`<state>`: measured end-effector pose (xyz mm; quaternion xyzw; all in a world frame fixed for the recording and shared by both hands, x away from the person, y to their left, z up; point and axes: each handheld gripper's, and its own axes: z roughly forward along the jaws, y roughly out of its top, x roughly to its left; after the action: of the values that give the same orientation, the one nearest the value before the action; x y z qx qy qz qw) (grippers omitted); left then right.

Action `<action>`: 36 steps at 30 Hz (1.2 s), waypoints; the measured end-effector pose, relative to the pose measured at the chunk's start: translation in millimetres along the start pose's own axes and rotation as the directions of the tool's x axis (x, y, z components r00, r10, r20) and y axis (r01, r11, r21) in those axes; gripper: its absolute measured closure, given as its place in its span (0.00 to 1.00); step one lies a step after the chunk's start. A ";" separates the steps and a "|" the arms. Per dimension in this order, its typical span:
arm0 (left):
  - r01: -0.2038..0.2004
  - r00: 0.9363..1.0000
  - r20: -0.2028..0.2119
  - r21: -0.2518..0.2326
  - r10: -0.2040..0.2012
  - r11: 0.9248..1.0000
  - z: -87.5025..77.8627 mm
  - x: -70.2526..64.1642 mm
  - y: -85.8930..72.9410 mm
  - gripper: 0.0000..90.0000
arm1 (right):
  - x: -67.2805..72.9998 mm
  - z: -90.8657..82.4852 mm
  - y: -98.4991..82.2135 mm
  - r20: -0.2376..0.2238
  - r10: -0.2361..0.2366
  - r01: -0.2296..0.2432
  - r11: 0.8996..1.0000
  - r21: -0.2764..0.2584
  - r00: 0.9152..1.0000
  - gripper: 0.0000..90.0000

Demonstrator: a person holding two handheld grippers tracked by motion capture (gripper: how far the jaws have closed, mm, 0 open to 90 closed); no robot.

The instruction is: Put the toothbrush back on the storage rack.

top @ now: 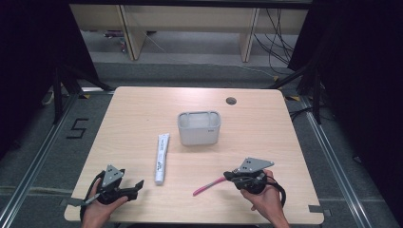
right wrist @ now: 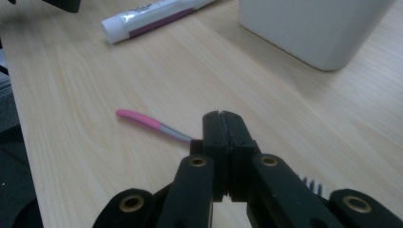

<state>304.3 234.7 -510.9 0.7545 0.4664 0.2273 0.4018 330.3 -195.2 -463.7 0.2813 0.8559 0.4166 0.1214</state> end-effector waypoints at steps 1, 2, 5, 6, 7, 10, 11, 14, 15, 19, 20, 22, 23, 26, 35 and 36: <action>0.000 1.000 0.000 0.000 0.000 1.000 0.0 0.0 0.0 0.18 | 0.0 0.0 0.0 0.000 0.000 0.000 1.000 0.000 1.000 1.00; 0.000 1.000 0.003 0.000 0.000 1.000 0.0 0.3 0.0 0.18 | 3.4 5.0 3.6 -0.008 0.007 -0.007 1.000 0.008 1.000 1.00; -0.006 1.000 0.002 0.006 0.006 1.000 -0.4 0.9 -0.1 0.18 | 5.9 10.8 7.0 -0.027 -0.009 0.010 1.000 0.014 1.000 1.00; 0.000 1.000 0.002 0.001 0.000 1.000 -0.2 0.4 0.0 0.18 | 8.5 16.5 10.1 -0.041 -0.018 0.018 1.000 0.014 0.999 1.00; 0.000 1.000 0.002 0.001 0.000 1.000 -0.2 0.4 0.0 0.18 | 10.0 18.6 11.8 -0.042 -0.022 0.022 1.000 0.015 0.999 1.00; 0.000 1.000 0.002 0.000 0.000 1.000 -0.2 0.5 0.0 0.18 | 13.3 24.7 16.7 -0.053 -0.032 0.033 0.999 0.018 0.998 1.00; -0.008 1.000 0.002 0.007 0.008 1.000 -0.8 1.1 0.1 0.18 | 13.9 27.2 18.2 -0.059 -0.043 0.044 0.999 0.019 0.997 1.00; 0.001 1.000 0.003 -0.001 -0.001 1.000 -0.2 0.5 0.0 0.18 | 18.4 33.7 21.4 -0.071 -0.042 0.045 0.998 0.032 0.997 1.00; 0.000 1.000 0.002 -0.001 0.000 1.000 -0.2 0.4 0.0 0.18 | 19.2 36.5 22.2 -0.070 -0.050 0.052 0.998 0.029 0.996 1.00; 0.001 1.000 0.002 0.000 -0.001 1.000 -0.2 0.4 0.0 0.18 | 24.9 44.4 25.9 -0.086 -0.045 0.049 0.998 0.051 0.995 1.00; 0.000 1.000 0.003 0.000 0.000 1.000 -0.3 0.4 0.1 0.18 | 25.3 47.2 26.8 -0.092 -0.062 0.066 0.997 0.046 0.994 1.00; -0.005 1.000 0.004 0.004 0.005 1.000 -1.1 0.8 0.3 0.18 | 29.2 51.0 28.0 -0.095 -0.045 0.051 0.997 0.063 0.994 1.00; -0.003 1.000 0.001 0.000 0.003 1.000 -1.1 0.4 0.3 0.18 | 30.0 53.9 28.6 -0.096 -0.054 0.060 0.996 0.061 0.994 1.00; -0.003 1.000 0.002 0.001 0.003 1.000 -1.2 0.4 0.5 0.18 | 33.4 60.6 30.8 -0.118 -0.060 0.069 0.995 0.071 0.991 1.00; -0.002 1.000 0.003 0.000 0.002 1.000 -1.2 0.1 0.5 0.18 | 41.5 75.7 33.8 -0.138 -0.079 0.094 0.990 0.103 0.987 1.00; -0.002 1.000 0.003 -0.001 0.002 1.000 -1.3 0.1 0.5 0.18 | 42.6 78.0 33.2 -0.133 -0.076 0.090 0.991 0.099 0.988 1.00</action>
<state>303.7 235.1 -509.8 0.7552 0.4648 0.2268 0.4027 342.8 -103.6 -485.3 0.2239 0.8936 0.3829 0.0681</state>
